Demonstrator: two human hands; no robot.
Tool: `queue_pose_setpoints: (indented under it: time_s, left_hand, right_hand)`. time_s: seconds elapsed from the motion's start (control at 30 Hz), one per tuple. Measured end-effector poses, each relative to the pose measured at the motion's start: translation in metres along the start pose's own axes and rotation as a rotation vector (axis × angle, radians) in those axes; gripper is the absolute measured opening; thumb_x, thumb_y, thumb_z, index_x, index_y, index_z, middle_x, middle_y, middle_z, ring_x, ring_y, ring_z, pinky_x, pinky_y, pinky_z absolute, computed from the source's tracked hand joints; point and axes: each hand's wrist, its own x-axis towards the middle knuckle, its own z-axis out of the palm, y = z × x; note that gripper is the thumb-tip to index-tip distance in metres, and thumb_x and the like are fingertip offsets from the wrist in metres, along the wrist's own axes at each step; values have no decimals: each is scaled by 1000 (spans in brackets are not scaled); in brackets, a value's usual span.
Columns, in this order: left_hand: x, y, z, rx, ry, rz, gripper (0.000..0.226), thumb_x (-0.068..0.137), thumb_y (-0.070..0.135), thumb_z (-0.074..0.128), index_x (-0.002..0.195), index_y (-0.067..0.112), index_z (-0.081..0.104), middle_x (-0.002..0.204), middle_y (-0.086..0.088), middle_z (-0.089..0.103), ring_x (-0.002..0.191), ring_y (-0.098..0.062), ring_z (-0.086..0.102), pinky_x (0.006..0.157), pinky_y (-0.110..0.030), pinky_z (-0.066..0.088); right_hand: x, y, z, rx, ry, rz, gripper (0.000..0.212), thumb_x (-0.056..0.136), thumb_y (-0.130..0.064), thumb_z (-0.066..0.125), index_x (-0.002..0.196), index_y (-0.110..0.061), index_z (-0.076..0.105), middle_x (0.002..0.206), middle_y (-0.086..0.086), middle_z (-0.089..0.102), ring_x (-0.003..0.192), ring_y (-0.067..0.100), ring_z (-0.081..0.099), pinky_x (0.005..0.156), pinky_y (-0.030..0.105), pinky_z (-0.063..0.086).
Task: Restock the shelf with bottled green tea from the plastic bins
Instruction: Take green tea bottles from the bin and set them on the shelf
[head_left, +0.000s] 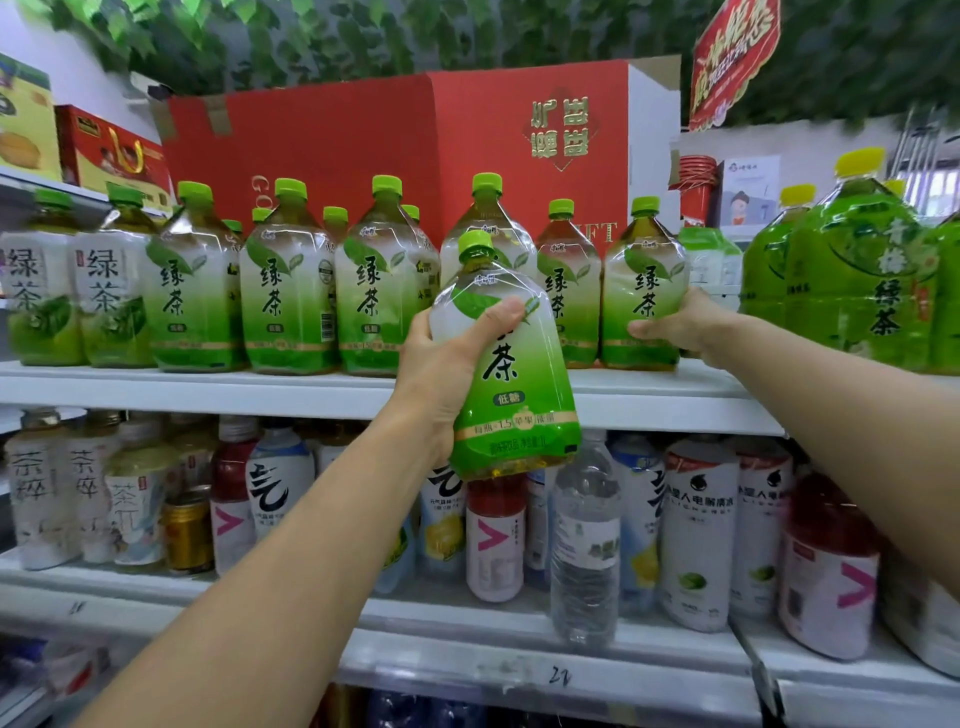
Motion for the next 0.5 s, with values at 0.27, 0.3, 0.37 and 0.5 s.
queue_pose_setpoints:
  time_s: [0.27, 0.3, 0.37, 0.5]
  left_hand:
    - [-11, 3, 3, 81, 11, 43, 69, 62, 34, 93, 119, 22, 55, 110, -9, 74, 93, -27, 75, 81, -52, 61]
    - [-14, 4, 4, 94, 7, 59, 76, 58, 39, 95, 121, 22, 55, 111, -8, 73, 96, -28, 74, 83, -52, 61]
    - [-18, 6, 6, 98, 15, 89, 105, 43, 54, 97, 132, 24, 50, 119, -6, 70, 105, -29, 71, 89, -53, 58]
    - [-26, 8, 19, 127, 20, 217, 123, 41, 67, 87, 148, 35, 35, 137, 2, 56, 123, -24, 59, 103, -51, 50]
  right_hand:
    - [-79, -24, 18, 112, -7, -206, 83, 91, -54, 57, 152, -8, 24, 155, 10, 34, 139, 28, 36, 111, 46, 35]
    - [-102, -32, 20, 181, -67, -296, 88, 86, -59, 56, 151, -9, 26, 151, 7, 40, 136, 24, 40, 107, 41, 38]
    - [-142, -39, 27, 210, -230, -385, 99, 72, -66, 60, 150, -14, 29, 135, -2, 51, 123, 17, 51, 96, 30, 43]
    - [-169, -35, 40, 293, -366, -394, 86, 59, -48, 80, 133, -17, 47, 107, -8, 69, 92, 4, 68, 73, 15, 52]
